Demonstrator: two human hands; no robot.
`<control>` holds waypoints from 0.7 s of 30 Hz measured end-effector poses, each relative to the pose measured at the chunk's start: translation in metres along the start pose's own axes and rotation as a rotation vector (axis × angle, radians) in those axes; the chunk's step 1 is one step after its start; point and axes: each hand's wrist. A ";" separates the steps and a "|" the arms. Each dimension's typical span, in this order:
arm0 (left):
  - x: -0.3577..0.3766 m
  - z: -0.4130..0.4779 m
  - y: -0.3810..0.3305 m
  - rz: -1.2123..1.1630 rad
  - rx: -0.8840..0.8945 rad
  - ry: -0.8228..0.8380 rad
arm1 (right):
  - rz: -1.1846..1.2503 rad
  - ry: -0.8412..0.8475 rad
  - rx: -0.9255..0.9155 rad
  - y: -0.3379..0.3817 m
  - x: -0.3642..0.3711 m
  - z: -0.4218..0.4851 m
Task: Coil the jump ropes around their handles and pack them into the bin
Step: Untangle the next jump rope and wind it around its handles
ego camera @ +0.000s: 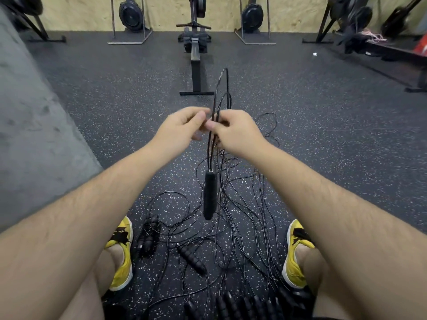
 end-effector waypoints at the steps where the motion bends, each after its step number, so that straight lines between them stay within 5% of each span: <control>1: 0.003 -0.005 0.006 0.046 -0.043 0.057 | 0.047 -0.021 0.000 0.002 -0.004 0.003; 5: 0.015 -0.022 0.027 0.247 -0.130 0.259 | 0.125 -0.054 -0.012 0.007 -0.020 0.005; 13: 0.011 0.002 0.000 0.105 0.029 -0.057 | -0.039 0.082 -0.017 -0.011 -0.015 -0.003; 21: 0.010 0.003 -0.005 0.086 0.067 -0.064 | -0.005 0.051 0.012 -0.008 -0.013 -0.003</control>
Point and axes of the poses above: each hand's wrist, its own z-axis towards the middle knuckle, its own x-axis out of the palm, y = z × x, and after that the axes turned 7 degrees about x, right-handed
